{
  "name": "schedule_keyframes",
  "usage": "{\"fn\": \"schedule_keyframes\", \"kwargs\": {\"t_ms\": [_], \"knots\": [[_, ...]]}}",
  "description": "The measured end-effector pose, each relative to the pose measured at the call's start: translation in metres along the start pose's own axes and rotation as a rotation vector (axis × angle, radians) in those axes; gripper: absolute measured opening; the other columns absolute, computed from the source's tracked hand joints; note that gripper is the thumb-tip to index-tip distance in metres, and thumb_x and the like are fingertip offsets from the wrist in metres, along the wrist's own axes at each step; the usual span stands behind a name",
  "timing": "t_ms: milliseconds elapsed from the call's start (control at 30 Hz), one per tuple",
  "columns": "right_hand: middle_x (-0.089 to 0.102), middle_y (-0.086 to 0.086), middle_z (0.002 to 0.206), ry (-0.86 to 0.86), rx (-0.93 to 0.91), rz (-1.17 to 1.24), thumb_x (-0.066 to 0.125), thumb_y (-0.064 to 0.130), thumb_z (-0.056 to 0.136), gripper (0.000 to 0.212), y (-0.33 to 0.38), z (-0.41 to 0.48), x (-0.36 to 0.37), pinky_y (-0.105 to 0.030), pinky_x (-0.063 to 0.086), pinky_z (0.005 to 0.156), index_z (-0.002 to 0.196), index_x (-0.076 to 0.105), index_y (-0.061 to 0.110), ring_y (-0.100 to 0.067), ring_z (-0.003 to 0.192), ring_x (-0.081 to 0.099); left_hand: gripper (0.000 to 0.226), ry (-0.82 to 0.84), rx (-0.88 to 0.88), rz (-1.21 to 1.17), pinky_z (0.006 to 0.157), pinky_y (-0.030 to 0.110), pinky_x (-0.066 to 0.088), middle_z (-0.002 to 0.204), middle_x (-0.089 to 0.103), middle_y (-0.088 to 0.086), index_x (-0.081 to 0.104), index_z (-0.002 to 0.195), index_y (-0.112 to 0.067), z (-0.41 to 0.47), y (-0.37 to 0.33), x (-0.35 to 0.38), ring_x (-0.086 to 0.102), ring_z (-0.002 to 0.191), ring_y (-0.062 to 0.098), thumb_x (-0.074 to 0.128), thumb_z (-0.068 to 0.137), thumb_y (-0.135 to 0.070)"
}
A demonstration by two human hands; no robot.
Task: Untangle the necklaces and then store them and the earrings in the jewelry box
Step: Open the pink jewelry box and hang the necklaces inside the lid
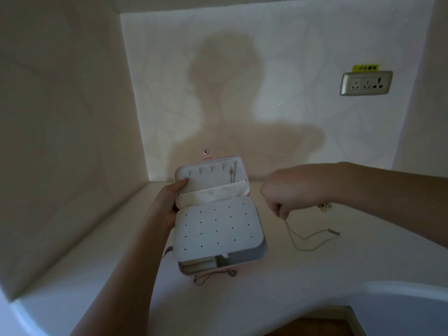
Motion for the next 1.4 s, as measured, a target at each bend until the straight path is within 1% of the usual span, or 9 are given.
{"fn": "schedule_keyframes", "kwargs": {"t_ms": [133, 367, 533, 733, 833, 933, 1067, 1167, 1400], "knots": [[0.063, 0.012, 0.074, -0.147, 0.007, 0.053, 0.065, 0.020, 0.089, 0.008, -0.019, -0.018, -0.034, -0.022, 0.046, 0.069, 0.084, 0.071, 0.017, -0.005, 0.070, 0.059, 0.038, 0.006, 0.003, 0.006, 0.071, 0.042, 0.055, 0.111, 0.068, 0.019, 0.058, 0.124, -0.003, -0.004, -0.001, 0.002, 0.067, 0.089, 0.032, 0.057, 0.093, -0.024], [0.065, 0.007, 0.060, -0.610, 0.069, 0.541, 0.067, 0.022, 0.089, 0.008, -0.069, -0.049, -0.087, -0.007, 0.034, 0.051, 0.081, 0.070, 0.021, 0.002, 0.051, 0.052, 0.031, 0.025, 0.025, 0.003, 0.073, 0.041, 0.054, 0.099, 0.071, 0.017, 0.062, 0.116, -0.003, -0.008, 0.004, 0.016, 0.069, 0.083, 0.030, 0.054, 0.095, -0.024], [0.063, 0.007, 0.063, -0.803, -0.030, 0.970, 0.061, 0.016, 0.092, 0.010, -0.085, -0.054, -0.106, -0.021, 0.042, 0.074, 0.086, 0.070, 0.015, -0.005, 0.066, 0.055, 0.024, 0.019, 0.029, 0.024, 0.063, 0.037, 0.054, 0.082, 0.074, 0.013, 0.065, 0.105, -0.004, -0.010, 0.009, 0.021, 0.070, 0.071, 0.027, 0.054, 0.095, -0.024], [0.061, 0.002, 0.061, -0.808, -0.184, 1.376, 0.053, 0.009, 0.096, 0.014, -0.075, -0.046, -0.135, -0.023, 0.056, 0.073, 0.086, 0.063, 0.008, -0.011, 0.061, 0.062, 0.020, 0.032, 0.060, 0.057, 0.057, 0.030, 0.054, 0.076, 0.074, 0.010, 0.065, 0.101, -0.005, -0.011, 0.009, 0.026, 0.070, 0.065, 0.022, 0.054, 0.095, -0.022], [0.066, 0.003, 0.064, -0.819, -0.160, 1.381, 0.055, 0.009, 0.095, 0.013, -0.074, -0.038, -0.149, -0.020, 0.056, 0.067, 0.085, 0.064, 0.008, -0.006, 0.052, 0.057, 0.021, 0.020, 0.051, 0.082, 0.057, 0.031, 0.055, 0.077, 0.073, 0.011, 0.065, 0.105, -0.003, -0.011, 0.012, 0.027, 0.069, 0.063, 0.024, 0.052, 0.093, -0.015], [0.073, 0.002, 0.076, -0.805, -0.100, 1.341, 0.059, 0.008, 0.093, 0.008, -0.077, -0.033, -0.154, -0.016, 0.053, 0.063, 0.089, 0.066, 0.010, -0.002, 0.048, 0.051, 0.017, -0.010, 0.026, 0.100, 0.051, 0.028, 0.053, 0.067, 0.069, 0.010, 0.064, 0.095, -0.004, -0.014, 0.015, 0.027, 0.064, 0.055, 0.023, 0.049, 0.089, -0.009], [0.075, 0.002, 0.083, -0.808, -0.074, 1.353, 0.060, 0.005, 0.091, 0.011, -0.080, -0.029, -0.157, -0.014, 0.050, 0.060, 0.092, 0.068, 0.013, -0.002, 0.042, 0.040, 0.014, -0.024, 0.003, 0.127, 0.056, 0.031, 0.048, 0.068, 0.059, 0.011, 0.059, 0.086, -0.004, -0.012, 0.019, 0.026, 0.056, 0.059, 0.025, 0.046, 0.084, -0.006], [0.074, 0.003, 0.084, -0.802, -0.104, 1.358, 0.060, 0.004, 0.091, 0.013, -0.077, -0.025, -0.164, -0.014, 0.047, 0.059, 0.092, 0.068, 0.014, -0.003, 0.042, 0.037, 0.012, -0.029, -0.018, 0.155, 0.052, 0.029, 0.044, 0.059, 0.053, 0.007, 0.053, 0.074, -0.005, -0.011, 0.022, 0.026, 0.051, 0.054, 0.023, 0.044, 0.079, -0.002], [0.074, 0.002, 0.087, -0.794, -0.137, 1.306, 0.060, 0.005, 0.090, 0.013, -0.075, -0.016, -0.187, -0.011, 0.037, 0.051, 0.095, 0.069, 0.013, -0.003, 0.049, 0.033, 0.010, -0.064, -0.032, 0.192, 0.053, 0.029, 0.039, 0.065, 0.045, 0.007, 0.043, 0.069, -0.009, -0.011, 0.029, 0.027, 0.045, 0.057, 0.023, 0.046, 0.062, -0.004]]}}
Point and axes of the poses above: each hand's wrist, its own z-axis towards the middle knuckle, its own x-axis out of the palm, y = z × x, the point moved 6 cm from there along z, towards the middle knuckle
